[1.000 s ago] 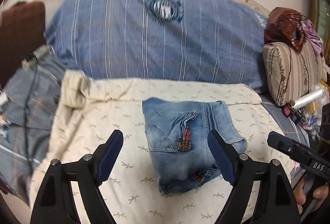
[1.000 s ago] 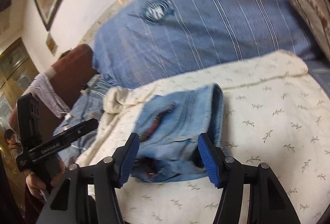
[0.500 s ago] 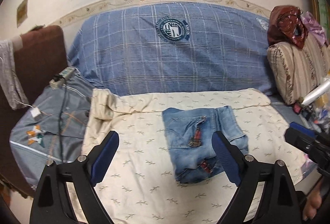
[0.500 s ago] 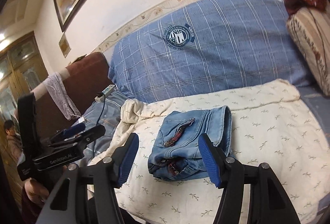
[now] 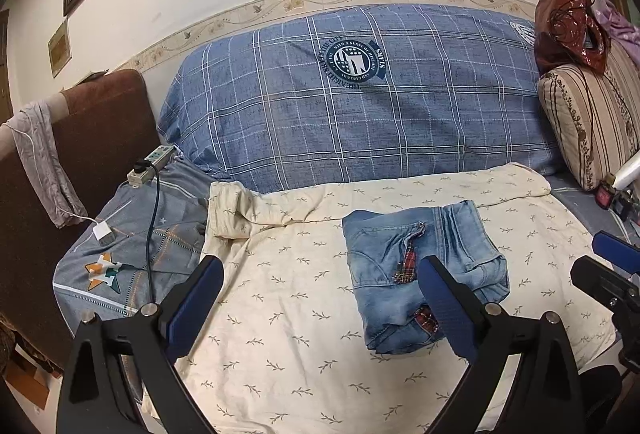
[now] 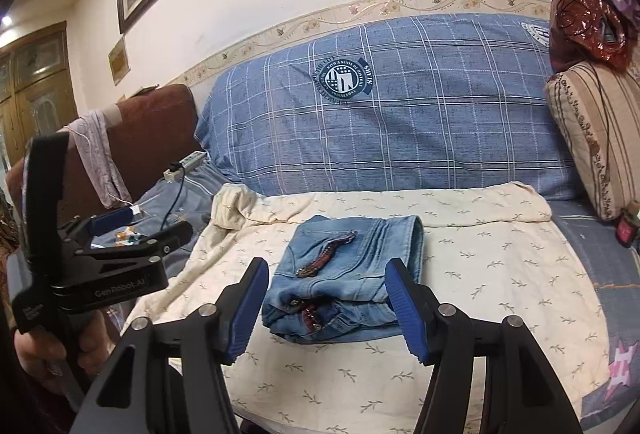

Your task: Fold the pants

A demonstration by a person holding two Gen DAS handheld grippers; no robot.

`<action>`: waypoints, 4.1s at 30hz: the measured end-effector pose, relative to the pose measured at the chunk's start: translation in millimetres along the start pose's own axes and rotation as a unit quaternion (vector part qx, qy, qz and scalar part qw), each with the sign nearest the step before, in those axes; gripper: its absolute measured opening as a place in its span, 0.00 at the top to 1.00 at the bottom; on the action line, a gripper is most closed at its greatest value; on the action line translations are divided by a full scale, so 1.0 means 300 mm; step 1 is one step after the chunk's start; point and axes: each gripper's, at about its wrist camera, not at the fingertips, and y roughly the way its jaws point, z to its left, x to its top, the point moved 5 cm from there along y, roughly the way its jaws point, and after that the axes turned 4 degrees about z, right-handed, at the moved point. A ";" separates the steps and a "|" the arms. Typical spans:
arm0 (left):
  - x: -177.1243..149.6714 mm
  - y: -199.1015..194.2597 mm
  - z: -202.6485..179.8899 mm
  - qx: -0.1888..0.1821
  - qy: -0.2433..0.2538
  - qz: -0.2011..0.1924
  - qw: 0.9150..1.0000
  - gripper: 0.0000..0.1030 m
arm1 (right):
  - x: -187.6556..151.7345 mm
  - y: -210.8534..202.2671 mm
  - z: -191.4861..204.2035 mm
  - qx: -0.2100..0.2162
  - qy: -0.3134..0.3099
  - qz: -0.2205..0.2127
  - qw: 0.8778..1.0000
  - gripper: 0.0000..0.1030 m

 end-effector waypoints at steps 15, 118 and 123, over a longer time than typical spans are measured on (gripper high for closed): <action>-0.017 0.011 0.007 0.007 -0.009 0.015 1.000 0.05 | -0.015 0.024 0.001 -0.017 -0.010 0.009 1.000 0.38; 0.026 -0.165 0.066 -0.010 -0.013 -0.008 1.000 0.05 | 0.044 0.013 0.063 -0.011 -0.012 -0.013 1.000 0.38; 0.027 -0.161 0.066 -0.014 -0.014 -0.009 1.000 0.05 | 0.040 0.017 0.053 -0.013 -0.009 -0.011 1.000 0.38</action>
